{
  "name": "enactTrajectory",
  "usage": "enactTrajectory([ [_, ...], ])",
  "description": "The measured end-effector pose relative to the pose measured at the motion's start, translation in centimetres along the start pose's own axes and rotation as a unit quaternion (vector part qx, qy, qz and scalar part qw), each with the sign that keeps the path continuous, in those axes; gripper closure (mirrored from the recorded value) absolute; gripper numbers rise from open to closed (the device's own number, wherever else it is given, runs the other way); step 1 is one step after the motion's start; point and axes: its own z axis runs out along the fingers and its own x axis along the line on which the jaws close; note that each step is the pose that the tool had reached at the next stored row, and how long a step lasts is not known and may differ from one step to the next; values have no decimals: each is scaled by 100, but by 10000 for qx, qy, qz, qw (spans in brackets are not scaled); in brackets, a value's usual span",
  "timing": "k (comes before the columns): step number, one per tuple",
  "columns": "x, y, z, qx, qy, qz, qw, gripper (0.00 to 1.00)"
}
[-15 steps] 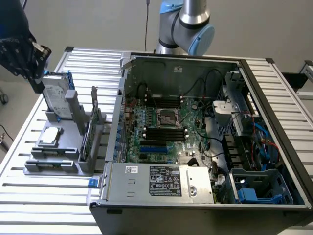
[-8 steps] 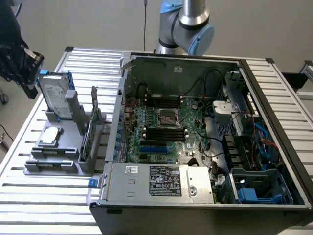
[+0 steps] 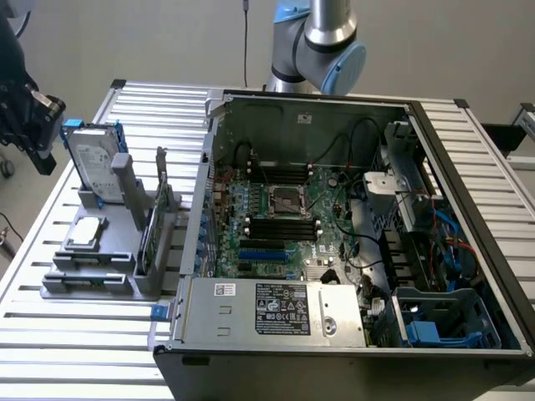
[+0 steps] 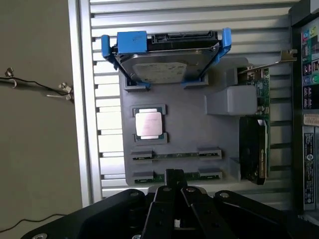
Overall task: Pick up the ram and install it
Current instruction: 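Reach for the ram, then pick up the ram and move it above insertion slot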
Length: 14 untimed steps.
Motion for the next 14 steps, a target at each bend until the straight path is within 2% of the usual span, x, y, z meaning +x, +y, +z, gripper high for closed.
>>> enactTrajectory([
  [14, 2, 0, 0, 1, 0, 0, 10000, 89],
])
